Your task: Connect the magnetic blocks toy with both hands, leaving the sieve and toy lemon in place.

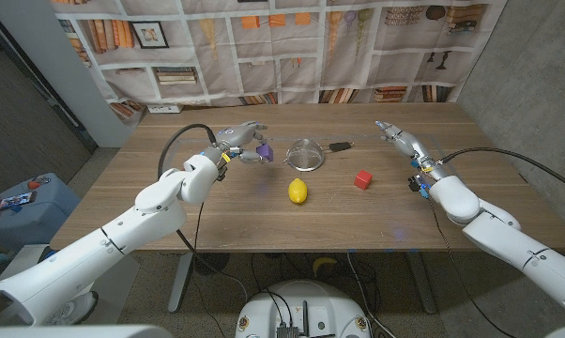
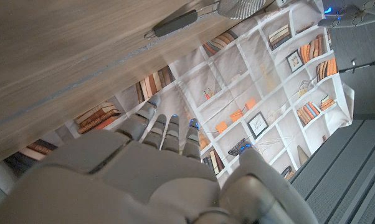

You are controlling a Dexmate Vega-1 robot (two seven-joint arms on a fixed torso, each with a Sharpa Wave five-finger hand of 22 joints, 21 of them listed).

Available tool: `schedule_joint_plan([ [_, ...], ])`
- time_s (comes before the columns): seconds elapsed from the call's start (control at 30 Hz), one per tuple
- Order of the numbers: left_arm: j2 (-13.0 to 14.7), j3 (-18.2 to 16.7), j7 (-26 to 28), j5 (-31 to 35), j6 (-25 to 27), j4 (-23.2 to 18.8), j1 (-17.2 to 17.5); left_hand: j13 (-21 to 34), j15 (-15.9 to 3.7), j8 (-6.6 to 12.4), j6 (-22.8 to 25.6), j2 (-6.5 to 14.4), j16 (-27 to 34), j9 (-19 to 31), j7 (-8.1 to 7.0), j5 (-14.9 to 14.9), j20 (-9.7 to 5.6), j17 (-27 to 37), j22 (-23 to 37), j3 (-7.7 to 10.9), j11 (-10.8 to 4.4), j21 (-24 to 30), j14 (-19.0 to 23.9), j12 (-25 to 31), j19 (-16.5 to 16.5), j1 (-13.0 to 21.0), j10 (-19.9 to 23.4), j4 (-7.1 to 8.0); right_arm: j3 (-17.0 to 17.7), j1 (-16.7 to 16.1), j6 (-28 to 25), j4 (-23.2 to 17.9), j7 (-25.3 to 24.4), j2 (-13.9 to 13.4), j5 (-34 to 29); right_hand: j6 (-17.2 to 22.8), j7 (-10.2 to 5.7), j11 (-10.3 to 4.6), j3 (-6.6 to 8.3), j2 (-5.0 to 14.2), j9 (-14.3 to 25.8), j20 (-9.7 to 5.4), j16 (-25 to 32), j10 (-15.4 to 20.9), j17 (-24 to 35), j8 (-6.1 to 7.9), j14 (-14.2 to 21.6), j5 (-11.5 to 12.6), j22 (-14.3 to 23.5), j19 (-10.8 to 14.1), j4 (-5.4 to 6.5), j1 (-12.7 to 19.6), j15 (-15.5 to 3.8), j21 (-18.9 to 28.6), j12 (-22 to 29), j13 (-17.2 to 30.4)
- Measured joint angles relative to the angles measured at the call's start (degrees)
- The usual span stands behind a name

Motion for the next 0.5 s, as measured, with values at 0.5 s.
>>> schedule_joint_plan([
  [0.5,-3.73,-0.45,6.22,-7.65,0.15,1.78,0.46,0.0,0.0,-0.64,0.0,0.31,0.0,-0.12,0.0,0.01,0.0,0.0,0.0,-0.09,0.21,0.0,0.0,-0.23,0.0,-0.31,0.2,-0.09,0.01,1.31,-1.8,-3.48,3.69,-7.13,-7.97,-2.24,-3.05,-1.02,0.69,-1.18,-0.01,0.0,0.0,-1.02,-0.28,-0.72,0.0,-0.27,0.14,0.0,-1.95,1.2,0.0,0.0,-0.47,0.08],
])
